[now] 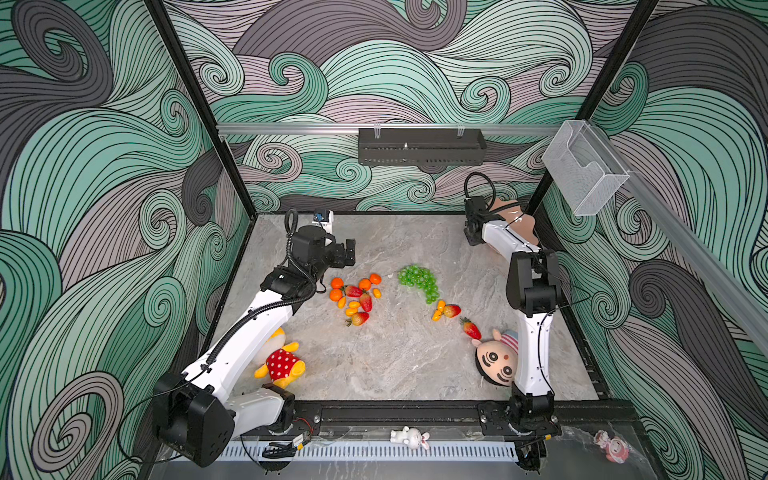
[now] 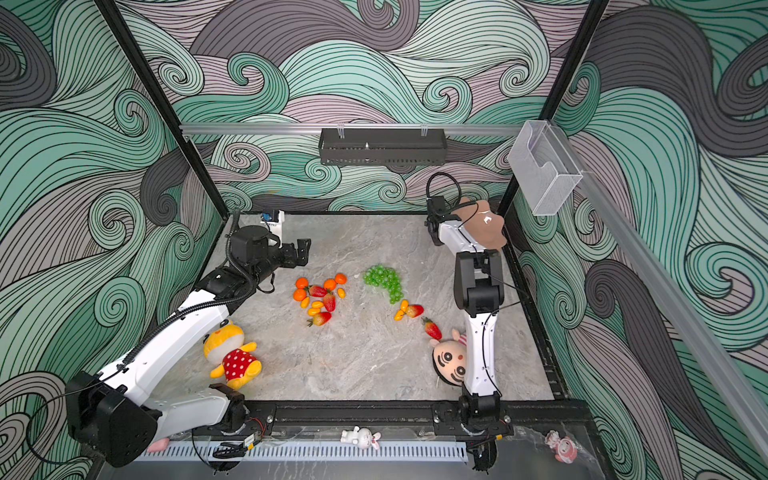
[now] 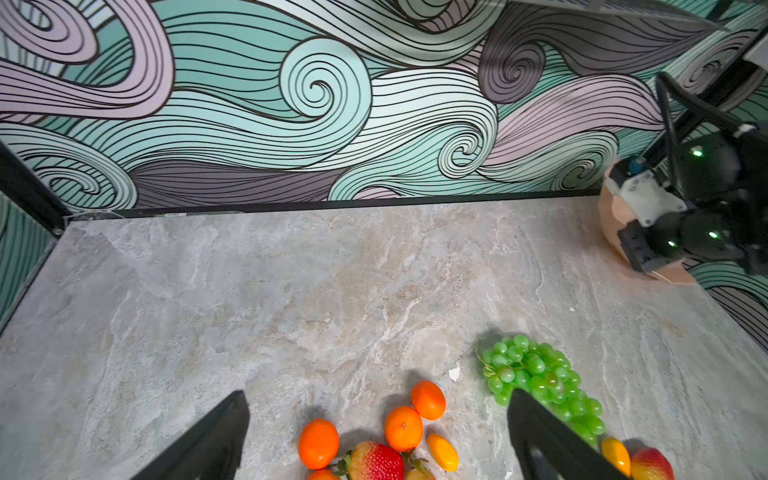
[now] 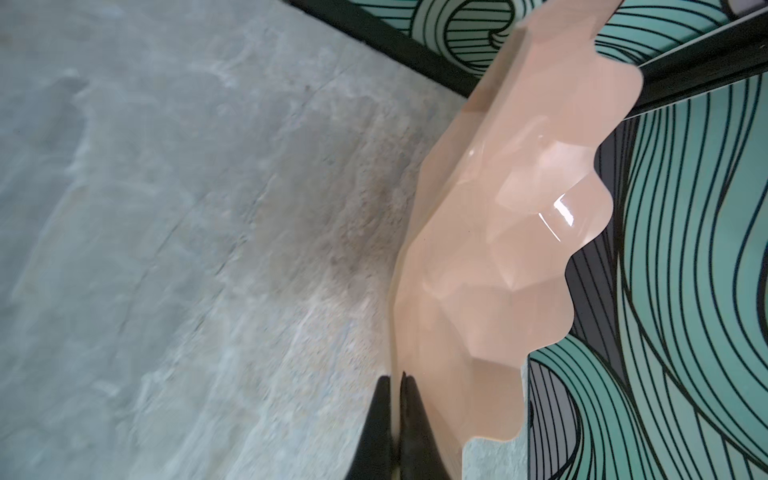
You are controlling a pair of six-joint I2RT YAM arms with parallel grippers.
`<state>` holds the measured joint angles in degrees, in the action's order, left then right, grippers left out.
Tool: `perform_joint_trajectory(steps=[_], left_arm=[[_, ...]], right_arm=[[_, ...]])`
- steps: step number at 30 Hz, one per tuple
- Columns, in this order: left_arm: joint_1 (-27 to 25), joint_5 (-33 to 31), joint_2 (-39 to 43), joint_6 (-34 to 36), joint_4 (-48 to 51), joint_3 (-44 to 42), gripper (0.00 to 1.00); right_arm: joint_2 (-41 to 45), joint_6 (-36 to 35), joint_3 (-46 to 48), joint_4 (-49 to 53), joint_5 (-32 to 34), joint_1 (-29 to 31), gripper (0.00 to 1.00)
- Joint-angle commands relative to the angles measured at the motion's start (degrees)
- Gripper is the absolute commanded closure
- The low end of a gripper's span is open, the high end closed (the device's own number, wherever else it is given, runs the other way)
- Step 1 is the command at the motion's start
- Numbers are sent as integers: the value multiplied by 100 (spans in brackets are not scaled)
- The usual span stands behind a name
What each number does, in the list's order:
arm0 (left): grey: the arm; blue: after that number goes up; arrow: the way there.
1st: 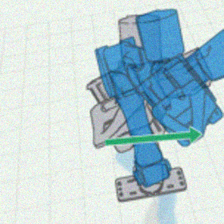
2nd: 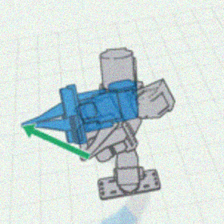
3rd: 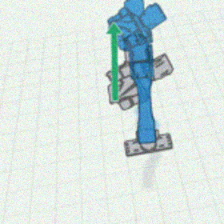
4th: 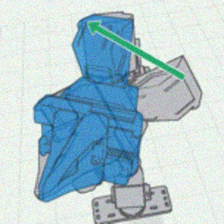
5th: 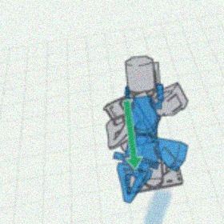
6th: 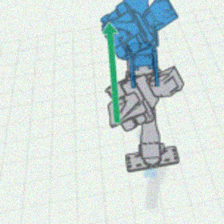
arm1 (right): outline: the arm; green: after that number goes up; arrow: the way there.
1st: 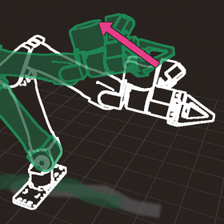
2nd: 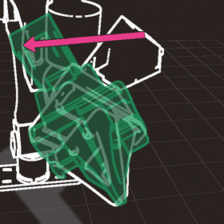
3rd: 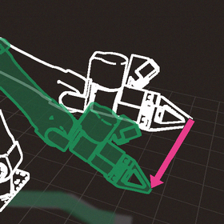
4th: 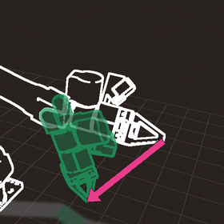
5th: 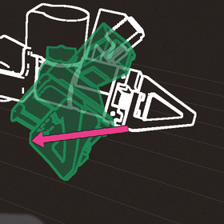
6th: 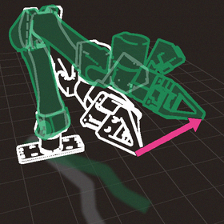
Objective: Place and organize the fake fruits in the fruit bowl
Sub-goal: 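Grasp the pink bowl rim with the right gripper and drag it toward the grapes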
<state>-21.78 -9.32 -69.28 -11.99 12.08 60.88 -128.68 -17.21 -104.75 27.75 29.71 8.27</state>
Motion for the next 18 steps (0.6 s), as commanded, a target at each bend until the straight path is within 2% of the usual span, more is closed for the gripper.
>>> perform_joint_trajectory(steps=[1, 5, 11, 18], left_arm=[[73, -421, -63, -150, 308, 290, 1], [77, -519, -134, -286, 565, 348, 1], [73, -250, -128, -696, 1231, 398, 1], [79, -259, 369, -1150, 1788, 132, 1]], right_arm=[[765, -125, 666, -420, -719, 278, 100], [1221, -150, 1046, -313, -1639, 485, 100], [1255, -235, 924, 50, -2211, 977, 100], [847, -647, 457, 530, -2236, 1793, 100]])
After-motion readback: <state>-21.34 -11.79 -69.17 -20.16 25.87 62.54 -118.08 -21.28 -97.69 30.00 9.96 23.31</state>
